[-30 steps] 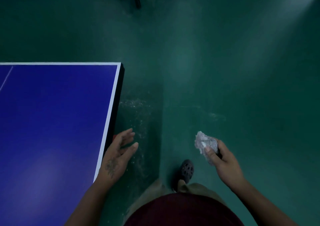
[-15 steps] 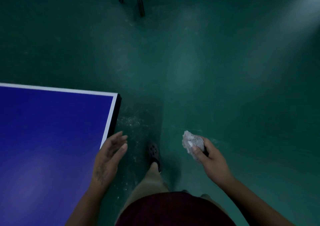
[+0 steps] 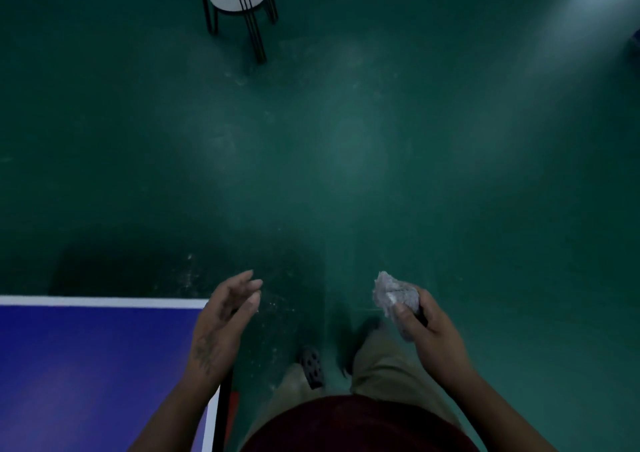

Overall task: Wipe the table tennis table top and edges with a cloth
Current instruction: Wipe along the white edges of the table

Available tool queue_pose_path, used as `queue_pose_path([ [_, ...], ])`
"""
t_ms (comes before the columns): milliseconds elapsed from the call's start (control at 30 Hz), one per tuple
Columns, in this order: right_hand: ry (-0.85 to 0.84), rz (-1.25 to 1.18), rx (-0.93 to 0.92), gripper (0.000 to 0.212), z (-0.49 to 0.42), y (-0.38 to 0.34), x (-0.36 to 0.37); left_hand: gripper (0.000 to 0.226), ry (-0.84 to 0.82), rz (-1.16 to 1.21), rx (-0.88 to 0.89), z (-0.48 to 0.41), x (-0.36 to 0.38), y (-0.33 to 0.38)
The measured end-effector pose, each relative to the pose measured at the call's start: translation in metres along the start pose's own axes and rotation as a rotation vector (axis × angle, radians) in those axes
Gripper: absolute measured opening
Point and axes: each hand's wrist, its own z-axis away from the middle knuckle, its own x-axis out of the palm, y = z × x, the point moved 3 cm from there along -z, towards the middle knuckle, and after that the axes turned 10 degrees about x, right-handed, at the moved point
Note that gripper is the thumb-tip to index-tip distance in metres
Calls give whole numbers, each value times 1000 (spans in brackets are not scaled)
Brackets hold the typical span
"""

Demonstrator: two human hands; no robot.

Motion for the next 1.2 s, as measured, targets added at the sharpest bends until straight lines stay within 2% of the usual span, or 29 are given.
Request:
queue_pose_path([
  [100, -2, -5, 16, 20, -51, -22, -7, 36, -10, -20, -10, -49, 12, 6],
  [400, -126, 23, 14, 24, -213, -121, -36, 37, 73, -75, -47, -195, 78, 42],
  [633, -228, 106, -62, 26, -311, -210, -57, 40, 108, -90, -2, -287, 123, 80],
  [933, -251, 113, -130, 27, -421, -309, -42, 37, 189, -77, 26, -424, 122, 111],
  [1100, -213, 115, -132, 26, -486, -370, -16, 36, 166, -78, 24, -522, 109, 123],
  [1200, -178, 109, -132, 33, -520, -410, 3, 36, 155, -53, 15, -581, 96, 135],
])
